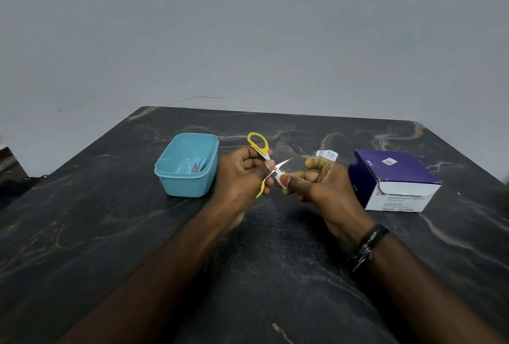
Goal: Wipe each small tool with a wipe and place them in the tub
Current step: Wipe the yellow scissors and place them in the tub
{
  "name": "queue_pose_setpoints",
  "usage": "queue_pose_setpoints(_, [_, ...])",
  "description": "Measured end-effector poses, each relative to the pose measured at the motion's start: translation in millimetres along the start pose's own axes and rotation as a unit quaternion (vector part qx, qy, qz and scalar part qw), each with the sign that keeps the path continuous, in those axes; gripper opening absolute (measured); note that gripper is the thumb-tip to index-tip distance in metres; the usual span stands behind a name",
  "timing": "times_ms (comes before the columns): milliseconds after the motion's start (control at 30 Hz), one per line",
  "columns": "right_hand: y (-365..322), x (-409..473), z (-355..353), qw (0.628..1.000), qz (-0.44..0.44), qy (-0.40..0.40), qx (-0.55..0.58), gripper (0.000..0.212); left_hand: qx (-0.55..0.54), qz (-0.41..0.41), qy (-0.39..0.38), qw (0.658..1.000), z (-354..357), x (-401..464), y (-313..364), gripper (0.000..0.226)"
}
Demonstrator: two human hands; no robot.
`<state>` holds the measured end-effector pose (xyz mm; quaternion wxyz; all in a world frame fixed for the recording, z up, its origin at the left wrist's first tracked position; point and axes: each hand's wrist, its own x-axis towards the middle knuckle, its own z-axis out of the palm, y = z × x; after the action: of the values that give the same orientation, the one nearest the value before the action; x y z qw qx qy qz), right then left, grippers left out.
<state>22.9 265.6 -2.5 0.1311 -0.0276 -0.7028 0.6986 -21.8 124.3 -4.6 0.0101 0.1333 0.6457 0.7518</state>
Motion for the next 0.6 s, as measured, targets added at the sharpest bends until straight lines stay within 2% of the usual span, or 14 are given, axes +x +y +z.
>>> queue_pose_setpoints(333, [-2.0,-2.4,-0.8,1.000,0.011,-0.009,-0.005,0.045,0.024,-0.001,-0.035,0.999,-1.0,-1.8,-2.2,0.012])
queue_pose_setpoints(600, [-1.6,-0.5,-2.8,1.000,0.009,-0.013,-0.002,0.045,0.004,0.006,-0.022,1.000,-5.6,0.6,1.5,0.015])
